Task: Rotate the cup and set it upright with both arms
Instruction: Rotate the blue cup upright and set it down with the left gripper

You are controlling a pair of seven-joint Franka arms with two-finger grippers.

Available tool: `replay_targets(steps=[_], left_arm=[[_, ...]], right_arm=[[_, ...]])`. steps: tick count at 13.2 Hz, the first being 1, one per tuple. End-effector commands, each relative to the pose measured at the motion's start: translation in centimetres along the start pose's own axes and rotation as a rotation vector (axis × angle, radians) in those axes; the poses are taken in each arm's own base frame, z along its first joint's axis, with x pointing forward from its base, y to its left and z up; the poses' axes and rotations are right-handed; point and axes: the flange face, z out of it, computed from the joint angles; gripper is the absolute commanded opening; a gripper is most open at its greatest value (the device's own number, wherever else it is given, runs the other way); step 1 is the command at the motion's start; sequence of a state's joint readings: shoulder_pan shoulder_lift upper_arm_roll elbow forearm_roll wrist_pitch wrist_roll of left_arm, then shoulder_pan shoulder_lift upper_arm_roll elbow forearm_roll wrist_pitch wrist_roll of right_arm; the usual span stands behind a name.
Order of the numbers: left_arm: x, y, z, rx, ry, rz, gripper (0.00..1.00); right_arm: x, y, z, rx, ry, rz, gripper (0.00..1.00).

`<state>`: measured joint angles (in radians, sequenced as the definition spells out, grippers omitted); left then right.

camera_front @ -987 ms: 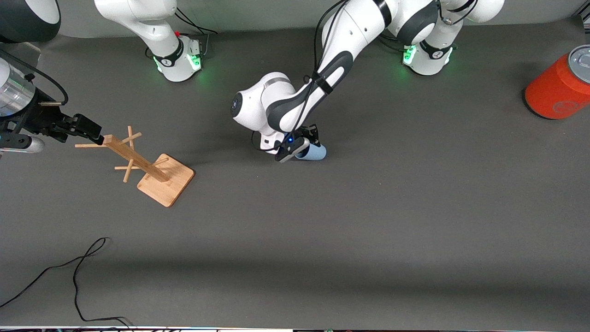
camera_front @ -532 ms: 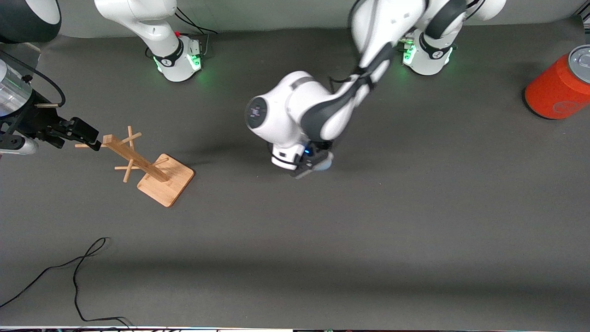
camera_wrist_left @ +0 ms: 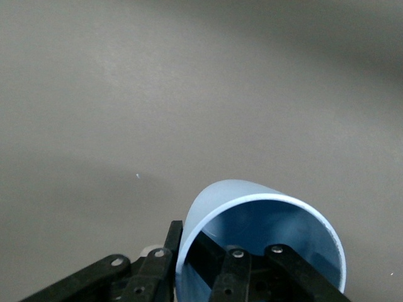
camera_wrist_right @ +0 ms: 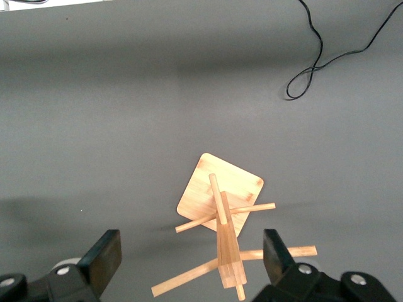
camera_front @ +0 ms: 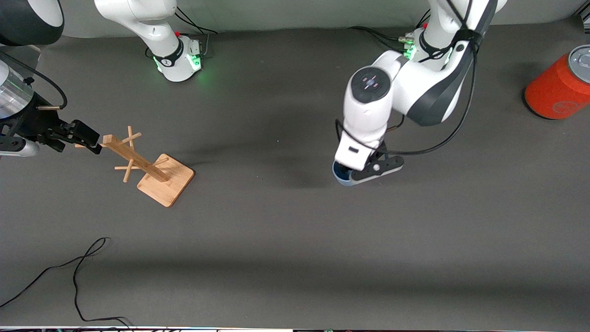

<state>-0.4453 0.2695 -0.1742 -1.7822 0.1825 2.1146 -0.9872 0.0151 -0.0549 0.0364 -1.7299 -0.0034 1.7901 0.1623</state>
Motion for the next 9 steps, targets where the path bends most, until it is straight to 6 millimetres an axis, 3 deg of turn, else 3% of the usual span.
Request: replay_targets(steps=[1,3,5,9], left_arm=[[-5.3,-3.4,5.8,-0.077,0.026,0.065,0.0],[-8.0,-4.2,10.4,-0.138,0.04,0.118,0.0],[-8.8,-3.4,14.3,-0.156,0.022,0.165,0.0],[-9.5,-2.4,16.0,-0.139,-0.003,0.188,0.0]], right_arm=[[0.4,-0.2,0.8,-0.006,0.004,-0.025,1.0],[0.4,-0.4,1.0,-0.006,-0.002,-0.028,1.0],[0.1,-1.7,1.0,-0.005,-0.004,-0.051,1.0],[-0.1,-1.1,0.6,-0.006,-0.004,-0.042,1.0]])
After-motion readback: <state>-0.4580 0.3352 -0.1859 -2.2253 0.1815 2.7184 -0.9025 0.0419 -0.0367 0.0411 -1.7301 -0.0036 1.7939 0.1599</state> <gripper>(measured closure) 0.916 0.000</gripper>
